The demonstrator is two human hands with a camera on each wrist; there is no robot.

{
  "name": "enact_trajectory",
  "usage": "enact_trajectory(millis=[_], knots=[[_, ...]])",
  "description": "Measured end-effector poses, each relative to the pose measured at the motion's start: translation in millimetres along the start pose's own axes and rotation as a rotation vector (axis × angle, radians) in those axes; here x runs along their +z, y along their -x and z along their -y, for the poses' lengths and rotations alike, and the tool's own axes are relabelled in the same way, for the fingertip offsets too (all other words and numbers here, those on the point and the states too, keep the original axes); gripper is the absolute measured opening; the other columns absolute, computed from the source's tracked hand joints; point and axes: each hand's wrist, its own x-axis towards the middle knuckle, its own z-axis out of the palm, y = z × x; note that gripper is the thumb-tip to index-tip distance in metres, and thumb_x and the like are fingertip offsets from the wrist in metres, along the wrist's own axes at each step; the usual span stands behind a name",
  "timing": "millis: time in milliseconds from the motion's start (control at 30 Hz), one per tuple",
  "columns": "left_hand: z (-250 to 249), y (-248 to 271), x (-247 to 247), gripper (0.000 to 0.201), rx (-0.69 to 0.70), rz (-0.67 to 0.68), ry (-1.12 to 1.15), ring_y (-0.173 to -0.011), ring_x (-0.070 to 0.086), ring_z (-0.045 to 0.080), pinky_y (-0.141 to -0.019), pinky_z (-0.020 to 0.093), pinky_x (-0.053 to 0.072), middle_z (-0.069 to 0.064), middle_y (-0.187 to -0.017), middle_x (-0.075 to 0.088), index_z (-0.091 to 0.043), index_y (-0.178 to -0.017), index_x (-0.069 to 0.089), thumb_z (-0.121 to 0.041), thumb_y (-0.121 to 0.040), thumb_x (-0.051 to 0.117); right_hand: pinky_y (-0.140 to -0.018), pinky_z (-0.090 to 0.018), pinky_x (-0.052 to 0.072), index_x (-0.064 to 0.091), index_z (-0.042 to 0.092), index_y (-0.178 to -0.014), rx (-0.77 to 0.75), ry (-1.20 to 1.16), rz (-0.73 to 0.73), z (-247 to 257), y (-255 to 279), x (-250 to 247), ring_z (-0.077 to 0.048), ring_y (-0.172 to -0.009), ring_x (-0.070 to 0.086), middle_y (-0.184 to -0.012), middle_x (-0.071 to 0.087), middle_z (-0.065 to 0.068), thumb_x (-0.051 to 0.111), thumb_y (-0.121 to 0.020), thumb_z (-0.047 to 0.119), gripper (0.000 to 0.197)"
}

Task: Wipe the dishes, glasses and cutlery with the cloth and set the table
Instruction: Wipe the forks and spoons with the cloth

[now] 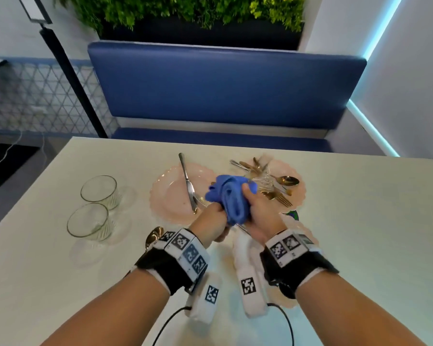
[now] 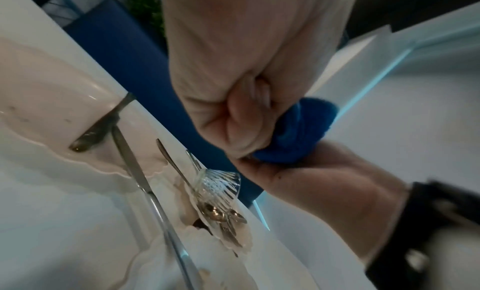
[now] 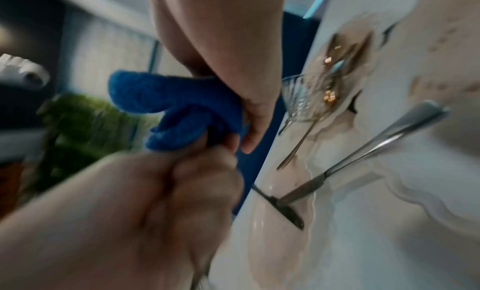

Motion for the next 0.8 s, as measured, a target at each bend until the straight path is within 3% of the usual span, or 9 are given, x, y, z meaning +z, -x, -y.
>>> enact_trajectory(millis=[67, 133, 200, 233, 367, 467, 533, 667, 800], knots=[[-2.4, -1.4, -16.2, 0.031, -0.035, 0.045, 0.075, -0.035, 0.031, 0.008, -0.038, 0.013, 0.028, 0.001, -0.044, 0.039, -0.012, -0.064, 0.040, 0.002, -0.091, 0.037, -0.090, -0.041, 0.052, 0.055, 0.006, -0.122, -0.034, 0.148, 0.066, -8.9, -3.0, 12.5, -0.029, -0.108, 0.062, -0.121, 0.063, -0.018, 0.042, -0.099, 0.024, 0.032], [-5.5, 1.0, -33.6, 0.011, -0.068, 0.112, 0.085, -0.055, 0.050, 0.012, -0.055, 0.024, 0.047, 0.004, -0.064, 0.056, -0.014, -0.080, 0.055, -0.004, -0.085, 0.052, -0.095, -0.043, 0.050, 0.054, 0.011, -0.123, -0.066, 0.317, 0.111, -7.6, -4.0, 16.8, -0.027, -0.109, 0.062, -0.119, 0.065, -0.013, 0.044, -0.099, 0.025, 0.030], [-5.0, -0.6, -59.9, 0.040, -0.040, 0.091, 0.204, -0.080, 0.055, 0.016, -0.080, 0.034, 0.047, 0.001, -0.086, 0.062, -0.020, -0.105, 0.057, -0.007, -0.068, 0.058, -0.091, -0.039, 0.052, 0.055, 0.014, -0.122, -0.095, 0.475, 0.121, -3.9, -4.4, 17.0, -0.026, -0.103, 0.064, -0.112, 0.067, -0.008, 0.046, -0.098, 0.026, 0.028], [-5.0, -3.3, -71.9, 0.050, -0.043, 0.046, 0.333, -0.086, 0.054, 0.017, -0.082, 0.036, 0.045, 0.000, -0.094, 0.061, -0.020, -0.113, 0.055, -0.008, -0.064, 0.058, -0.087, -0.036, 0.054, 0.057, 0.014, -0.119, -0.121, 0.545, 0.122, -4.1, -4.3, 18.2, -0.025, -0.100, 0.065, -0.107, 0.068, -0.006, 0.048, -0.097, 0.027, 0.027], [-6.3, -5.7, -81.5, 0.018, 0.071, -0.057, 0.232, -0.079, 0.058, 0.016, -0.067, 0.025, 0.047, 0.006, -0.090, 0.066, -0.015, -0.096, 0.068, -0.021, -0.093, 0.051, -0.079, -0.025, 0.052, 0.059, 0.010, -0.114, -0.217, 0.771, 0.218, -19.8, 3.7, 46.3, -0.021, -0.089, 0.064, -0.102, 0.067, -0.008, 0.049, -0.096, 0.023, 0.024], [5.1, -9.3, -84.6, 0.023, 0.077, -0.247, 0.278, -0.081, 0.058, 0.019, -0.076, 0.029, 0.047, 0.008, -0.082, 0.066, -0.014, -0.076, 0.068, -0.012, -0.093, 0.053, -0.080, -0.032, 0.051, 0.060, 0.011, -0.102, -0.237, 0.862, 0.280, -35.9, 5.1, 68.2, -0.022, -0.083, 0.062, -0.095, 0.067, -0.010, 0.052, -0.095, 0.023, 0.016], [9.2, -8.7, -101.2, 0.026, 0.044, -0.357, 0.387, -0.075, 0.058, 0.013, -0.070, 0.025, 0.045, 0.001, -0.078, 0.065, -0.016, -0.074, 0.065, -0.011, -0.095, 0.049, -0.077, -0.035, 0.049, 0.060, 0.002, -0.095, -0.220, 0.972, 0.339, -45.5, 4.3, 74.9, -0.021, -0.078, 0.057, -0.090, 0.065, -0.017, 0.055, -0.093, 0.024, 0.023], [17.5, -2.5, -127.3, 0.028, 0.039, -0.483, 0.587, -0.066, 0.054, 0.010, -0.063, 0.023, 0.046, 0.003, -0.075, 0.060, -0.012, -0.078, 0.058, -0.010, -0.098, 0.040, -0.058, -0.018, 0.038, 0.060, -0.003, -0.085, -0.217, 1.091, 0.418, -48.8, 4.7, 82.1, -0.015, -0.063, 0.048, -0.074, 0.056, -0.011, 0.058, -0.091, 0.025, 0.028], [26.1, 6.3, -158.2, 0.028, 0.130, -0.663, 0.673, -0.063, 0.048, 0.011, -0.059, 0.021, 0.042, 0.005, -0.071, 0.053, -0.010, -0.077, 0.056, -0.009, -0.099, 0.038, -0.069, -0.025, 0.045, 0.063, 0.002, -0.093, -0.115, 1.165, 0.493, -42.7, 2.9, 69.1, -0.015, -0.071, 0.056, -0.083, 0.064, -0.009, 0.058, -0.091, 0.028, 0.026]])
